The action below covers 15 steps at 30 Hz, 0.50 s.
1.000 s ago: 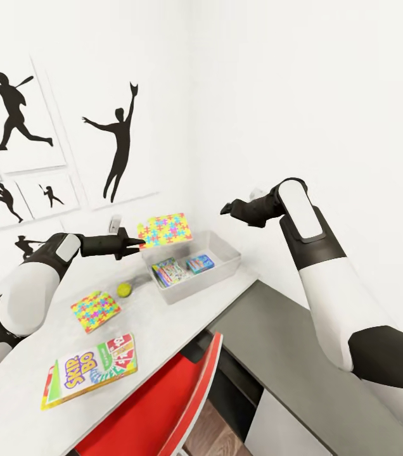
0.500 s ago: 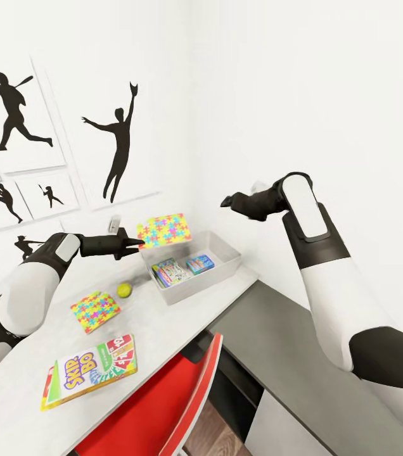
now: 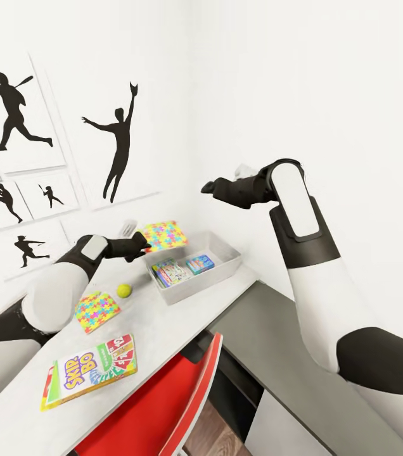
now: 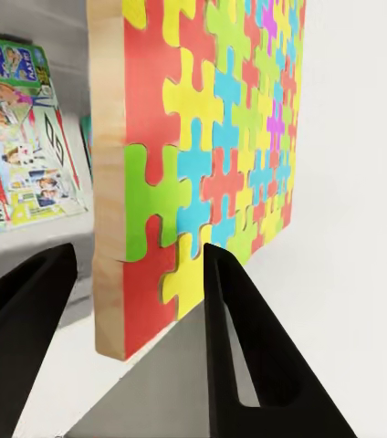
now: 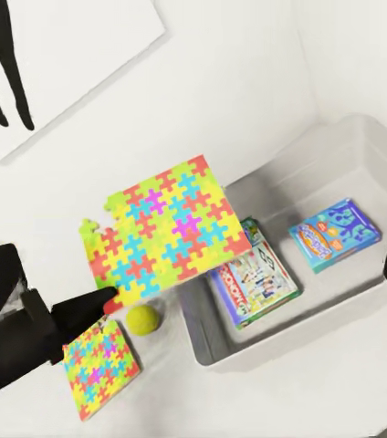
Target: Put all the toys in the child's room - the three board games (two on the bed and one on the table), the two jigsaw puzzles on the table, and the tennis ball on the table - inside the toy box on the table in the child's room.
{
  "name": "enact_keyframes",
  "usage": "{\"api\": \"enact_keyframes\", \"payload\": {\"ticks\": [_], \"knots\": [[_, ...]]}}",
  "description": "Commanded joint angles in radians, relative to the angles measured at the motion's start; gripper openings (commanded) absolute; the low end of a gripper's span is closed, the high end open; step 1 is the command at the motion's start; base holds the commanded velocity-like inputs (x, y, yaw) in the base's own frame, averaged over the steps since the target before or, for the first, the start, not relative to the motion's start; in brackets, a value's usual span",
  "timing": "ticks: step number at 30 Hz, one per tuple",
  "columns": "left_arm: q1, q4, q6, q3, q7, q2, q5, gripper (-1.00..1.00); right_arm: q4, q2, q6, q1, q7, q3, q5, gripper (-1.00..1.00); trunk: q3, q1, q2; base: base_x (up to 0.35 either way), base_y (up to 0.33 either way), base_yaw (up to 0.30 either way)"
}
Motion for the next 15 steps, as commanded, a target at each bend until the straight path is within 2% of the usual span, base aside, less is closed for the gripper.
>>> {"api": "enact_keyframes", "payload": {"ticks": [1,6,10,15], "knots": [[-0.001,0.005,-0.008,0.005,0.018,-0.01,0.009,-1.0,-0.001,0.009,0.003,-0.001,-0.015,0.001,-0.007,1.0,-0.002,0.001,-0.002,0.0,0.0,0.0],[-0.001,0.018,-0.054,0.008,0.046,-0.07,0.027,-1.0,-0.001,0.029,0.005,-0.001,-0.053,0.001,-0.007,1.0,-0.002,0.001,-0.002,0.0,0.0,0.0],[-0.001,0.042,-0.061,0.009,0.054,-0.085,0.033,-1.0,-0.002,0.031,0.005,-0.001,-0.062,0.001,-0.008,1.0,-0.002,0.001,-0.002,0.0,0.0,0.0],[-0.001,0.05,-0.064,0.009,0.056,-0.089,0.039,-1.0,-0.002,0.032,0.005,0.0,-0.064,0.001,-0.008,1.0,-0.002,0.001,-0.002,0.0,0.0,0.0]]}}
